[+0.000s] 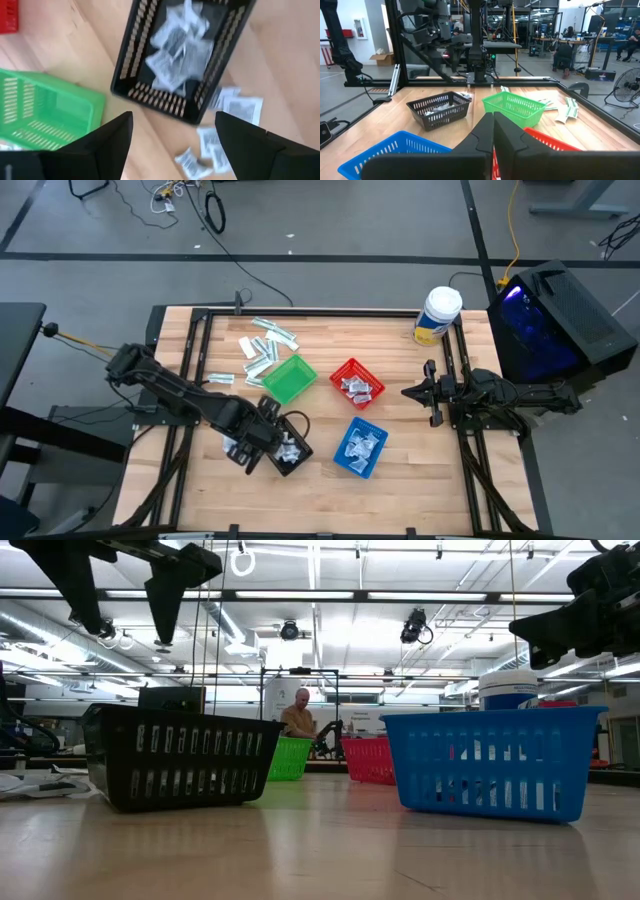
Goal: Pick & Place First Aid Supplies
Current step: Put the black towelette pack into the black bin
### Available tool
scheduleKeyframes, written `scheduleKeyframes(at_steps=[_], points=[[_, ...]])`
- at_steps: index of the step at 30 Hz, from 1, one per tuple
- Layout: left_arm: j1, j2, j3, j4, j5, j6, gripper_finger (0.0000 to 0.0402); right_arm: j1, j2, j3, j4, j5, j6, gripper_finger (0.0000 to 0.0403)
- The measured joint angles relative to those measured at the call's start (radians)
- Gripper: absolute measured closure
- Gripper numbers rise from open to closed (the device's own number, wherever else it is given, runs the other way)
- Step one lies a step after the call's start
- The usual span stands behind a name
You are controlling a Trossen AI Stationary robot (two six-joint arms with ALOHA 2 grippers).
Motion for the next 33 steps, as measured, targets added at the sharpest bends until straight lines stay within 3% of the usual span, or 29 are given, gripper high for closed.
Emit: scheduleKeyframes(at_steps=[10,26,33], points=[[0.01,-0.08,0.0,-0.048,0.001,-0.014,0.0108,0.0,0.0,0.0,0.0,0.0,0.0,0.039],[-0.09,-0.176,0.0,-0.05,0.034,-0.217,0.0108,0.0,0.0,0.0,0.0,0.0,0.0,0.039],[-0.156,-0.185,-0.104,-0.043,0.082,-0.23,0.0108,0.0,0.0,0.0,0.0,0.0,0.0,0.039]])
